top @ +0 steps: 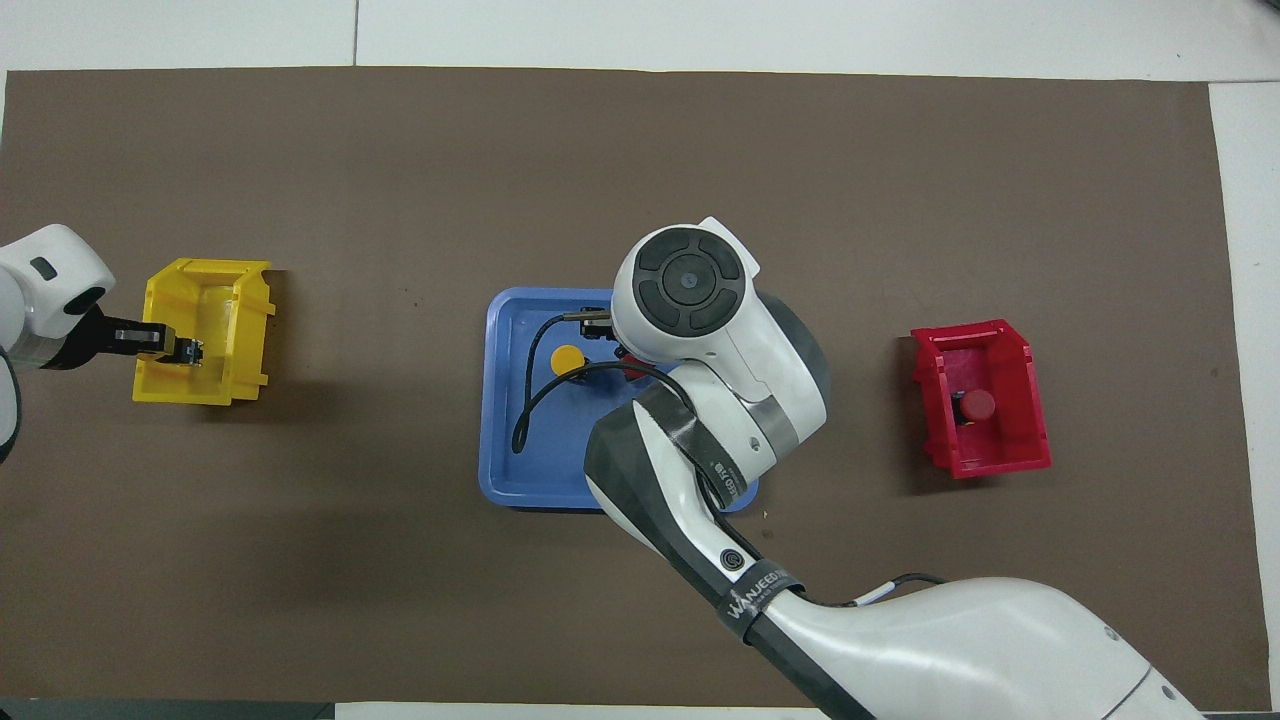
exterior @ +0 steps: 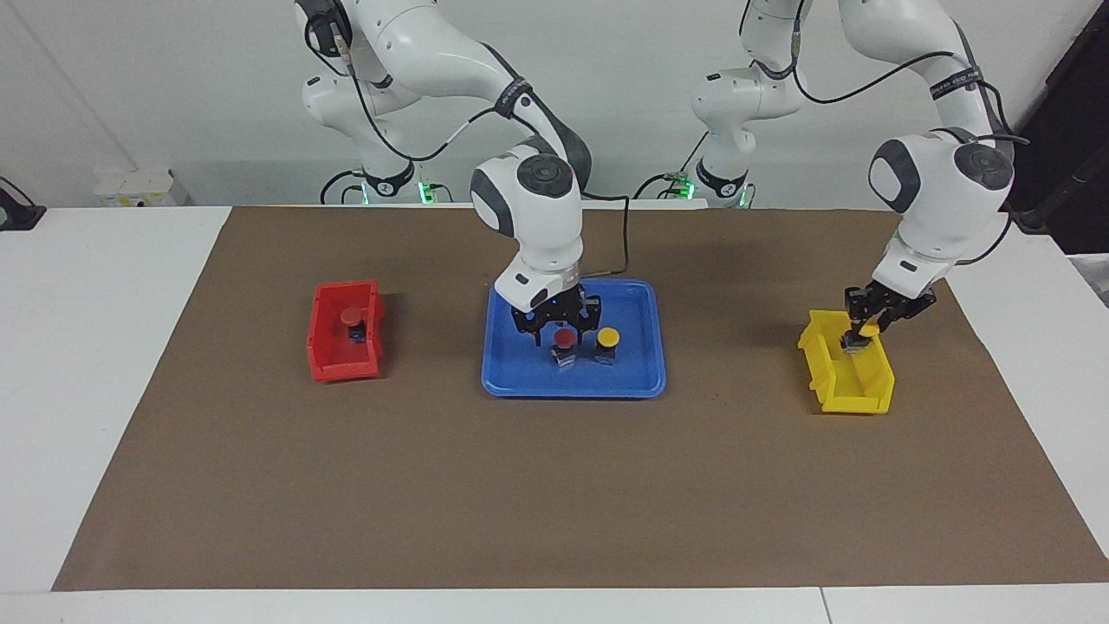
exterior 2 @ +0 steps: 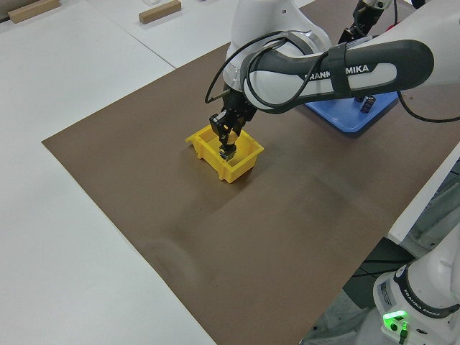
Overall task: Sort red and yellow buttons by color
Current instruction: 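Drop the yellow button in the yellow bin while the right gripper reaches the tray, then place the second red button in the red bin while the left gripper grasps yellow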
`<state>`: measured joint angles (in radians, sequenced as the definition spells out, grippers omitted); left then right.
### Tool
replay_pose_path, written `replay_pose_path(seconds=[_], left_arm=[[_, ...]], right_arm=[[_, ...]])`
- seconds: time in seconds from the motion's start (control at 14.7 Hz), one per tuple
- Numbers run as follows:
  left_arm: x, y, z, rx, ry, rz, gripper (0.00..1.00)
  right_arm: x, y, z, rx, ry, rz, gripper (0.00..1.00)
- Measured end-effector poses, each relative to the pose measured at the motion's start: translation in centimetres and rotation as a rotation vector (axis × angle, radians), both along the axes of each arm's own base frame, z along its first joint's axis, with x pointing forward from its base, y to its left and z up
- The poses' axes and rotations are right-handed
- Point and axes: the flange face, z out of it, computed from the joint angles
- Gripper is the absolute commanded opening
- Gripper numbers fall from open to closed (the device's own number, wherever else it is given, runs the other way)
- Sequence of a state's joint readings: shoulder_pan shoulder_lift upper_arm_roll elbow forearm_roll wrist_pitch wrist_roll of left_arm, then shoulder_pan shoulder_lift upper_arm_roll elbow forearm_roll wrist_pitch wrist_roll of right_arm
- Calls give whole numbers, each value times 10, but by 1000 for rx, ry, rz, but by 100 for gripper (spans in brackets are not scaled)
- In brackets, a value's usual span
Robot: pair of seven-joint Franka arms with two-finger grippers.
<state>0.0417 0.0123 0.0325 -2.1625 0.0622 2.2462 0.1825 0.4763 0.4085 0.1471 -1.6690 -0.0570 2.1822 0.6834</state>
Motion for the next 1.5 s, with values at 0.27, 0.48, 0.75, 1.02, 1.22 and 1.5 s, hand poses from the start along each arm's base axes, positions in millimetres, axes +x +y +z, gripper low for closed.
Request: replay_pose_path(seconds=[0.27, 0.48, 0.75, 1.02, 1.22, 1.5], left_arm=[[-8, -1, -27, -2, 9, -4, 51], [-9, -4, -30, -3, 17, -8, 59], [-6, -5, -26, -2, 12, -10, 64], [12, -26, 31, 1, 45, -28, 99], [19, -67, 88, -1, 26, 15, 100], [-14, -226, 113, -32, -8, 152, 100]], right_arm=[[-12, 10, -20, 0, 8, 6, 72], [-16, 7, -31, -9, 20, 6, 63], [-20, 5, -37, -15, 28, 7, 30], [0, -11, 5, -31, 31, -25, 26], [33, -87, 66, -50, 17, -6, 26], [33, -251, 110, -67, 87, 97, 26]])
